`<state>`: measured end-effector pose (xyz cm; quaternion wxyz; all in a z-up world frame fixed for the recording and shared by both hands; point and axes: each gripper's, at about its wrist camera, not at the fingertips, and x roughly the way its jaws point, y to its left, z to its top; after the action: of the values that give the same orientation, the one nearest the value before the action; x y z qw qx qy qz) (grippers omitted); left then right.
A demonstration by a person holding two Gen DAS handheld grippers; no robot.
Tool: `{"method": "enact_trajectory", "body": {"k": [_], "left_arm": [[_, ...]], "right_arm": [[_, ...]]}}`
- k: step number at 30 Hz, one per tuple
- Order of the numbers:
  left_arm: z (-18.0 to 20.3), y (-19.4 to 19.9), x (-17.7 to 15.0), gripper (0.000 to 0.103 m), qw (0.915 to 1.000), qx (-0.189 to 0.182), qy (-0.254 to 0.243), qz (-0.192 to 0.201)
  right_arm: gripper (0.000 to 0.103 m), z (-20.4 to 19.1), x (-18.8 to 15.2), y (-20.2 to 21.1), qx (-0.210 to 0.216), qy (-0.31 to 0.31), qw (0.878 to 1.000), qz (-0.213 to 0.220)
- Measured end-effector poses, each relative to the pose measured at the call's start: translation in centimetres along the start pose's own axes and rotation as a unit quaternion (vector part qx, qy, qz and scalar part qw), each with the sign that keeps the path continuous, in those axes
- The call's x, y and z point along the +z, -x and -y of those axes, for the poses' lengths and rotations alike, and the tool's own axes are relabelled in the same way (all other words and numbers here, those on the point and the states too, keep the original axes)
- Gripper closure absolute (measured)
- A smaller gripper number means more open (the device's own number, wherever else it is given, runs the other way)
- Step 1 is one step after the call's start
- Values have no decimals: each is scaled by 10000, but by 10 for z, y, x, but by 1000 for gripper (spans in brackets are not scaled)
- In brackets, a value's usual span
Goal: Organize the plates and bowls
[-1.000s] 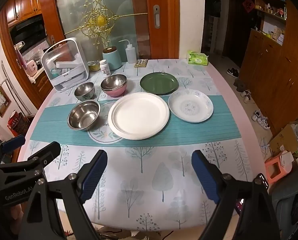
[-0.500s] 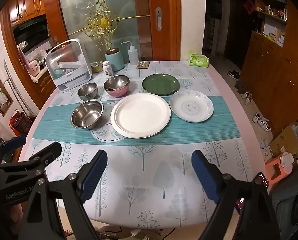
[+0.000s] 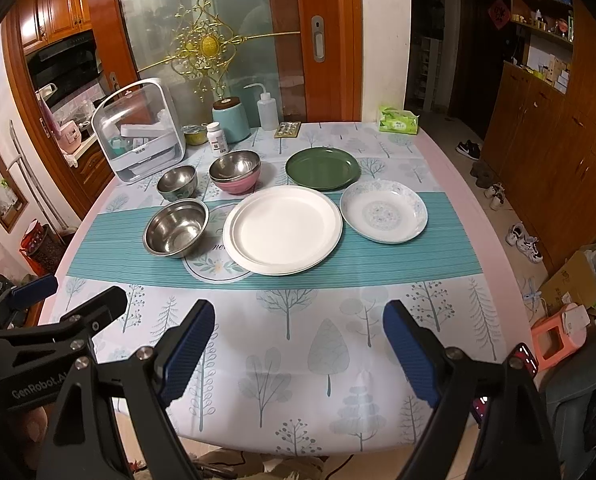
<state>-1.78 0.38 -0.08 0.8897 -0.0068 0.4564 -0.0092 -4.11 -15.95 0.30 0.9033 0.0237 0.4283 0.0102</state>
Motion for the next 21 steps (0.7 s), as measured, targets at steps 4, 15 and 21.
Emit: {"method": "enact_trajectory", "body": {"k": [4,15,21], "left_arm": [[0,0,0,3,10000,9,0,-20],[1,-3,-1,3,10000,6,-20,-15],[8,-9,4,3,9999,64,-93,-46]], "right_arm": [[16,1,1,0,6,6,10000,-8],[16,1,1,-1,4,2,10000,-4],[16,2,1,-2,0,21,10000,-12]]}}
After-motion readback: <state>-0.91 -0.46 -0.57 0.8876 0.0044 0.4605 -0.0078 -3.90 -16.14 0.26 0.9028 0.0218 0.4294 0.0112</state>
